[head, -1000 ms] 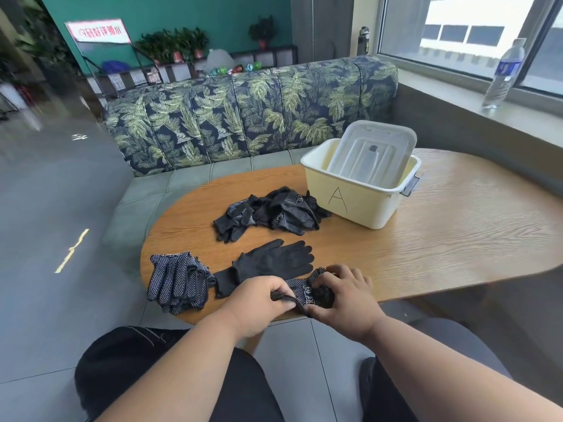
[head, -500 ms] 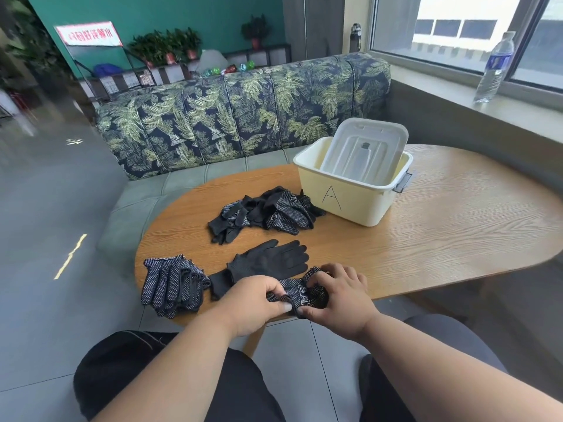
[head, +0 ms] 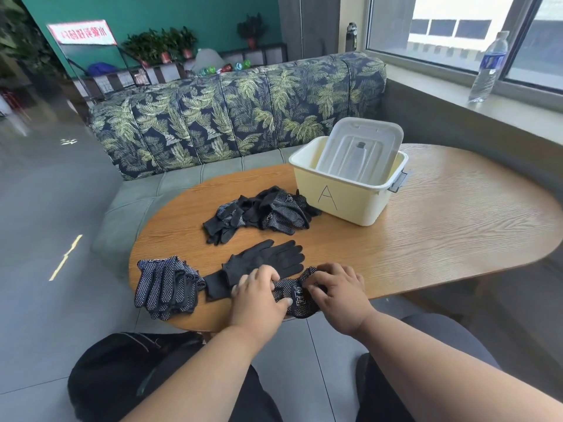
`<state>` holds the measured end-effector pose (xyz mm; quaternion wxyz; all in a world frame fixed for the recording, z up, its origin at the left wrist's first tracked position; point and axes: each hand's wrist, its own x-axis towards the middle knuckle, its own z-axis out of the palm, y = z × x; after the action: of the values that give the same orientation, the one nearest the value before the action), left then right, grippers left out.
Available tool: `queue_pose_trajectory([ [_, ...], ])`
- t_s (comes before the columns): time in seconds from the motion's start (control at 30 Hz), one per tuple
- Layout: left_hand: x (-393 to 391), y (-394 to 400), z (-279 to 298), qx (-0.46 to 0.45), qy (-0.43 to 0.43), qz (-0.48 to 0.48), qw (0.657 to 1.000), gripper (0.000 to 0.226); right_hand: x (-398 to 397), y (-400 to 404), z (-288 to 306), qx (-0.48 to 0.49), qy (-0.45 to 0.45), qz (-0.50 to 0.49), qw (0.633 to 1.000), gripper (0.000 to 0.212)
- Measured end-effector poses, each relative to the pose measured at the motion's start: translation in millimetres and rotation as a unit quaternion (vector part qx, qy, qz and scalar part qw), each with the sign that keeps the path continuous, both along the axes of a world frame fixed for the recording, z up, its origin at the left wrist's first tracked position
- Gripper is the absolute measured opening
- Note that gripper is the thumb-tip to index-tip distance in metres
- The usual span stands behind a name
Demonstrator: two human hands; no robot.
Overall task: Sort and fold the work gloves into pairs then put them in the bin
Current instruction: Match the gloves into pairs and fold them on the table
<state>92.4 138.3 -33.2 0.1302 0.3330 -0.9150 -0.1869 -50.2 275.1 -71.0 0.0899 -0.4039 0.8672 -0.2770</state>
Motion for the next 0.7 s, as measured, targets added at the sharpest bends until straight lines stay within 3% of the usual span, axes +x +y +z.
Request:
queue_pose_trajectory([
  [0.1, -2, 3, -4, -0.053, -0.013, -0.041, 0.998, 0.023, 1, -2, 1, -0.014, 0.000, -0.023, 1.000, 0.020],
  [0.2, -4, 6, -11, -0.120, -0.052, -0.106, 0.986, 0.003, 1, -2, 9, 0.002, -0.004, -0.065, 0.998, 0.046],
  [0.33, -4, 14, -22, -0.187, -0.067, -0.125, 0.972, 0.025, -3, 1, 24, 0.041, -0.026, -0.070, 0.996, 0.066],
  [0.47, -1, 40, -19, -0.180, -0.074, -0.089, 0.977, 0.066, -3, 1, 38, 0.057, -0.084, -0.091, 0.991, 0.047],
  [0.53, -1, 49, -23, -0.174, -0.084, -0.067, 0.979, 0.083, -1, 1, 43, -0.009, -0.169, -0.094, 0.981, 0.036],
  [0.6, -1, 53, -27, -0.161, -0.085, -0.049, 0.982, 0.084, 2, 2, 46, -0.091, -0.279, -0.102, 0.950, 0.029],
  [0.7, 1, 52, -28, -0.137, -0.070, -0.056, 0.987, 0.060, 9, 4, 51, -0.169, -0.390, -0.112, 0.898, 0.027],
])
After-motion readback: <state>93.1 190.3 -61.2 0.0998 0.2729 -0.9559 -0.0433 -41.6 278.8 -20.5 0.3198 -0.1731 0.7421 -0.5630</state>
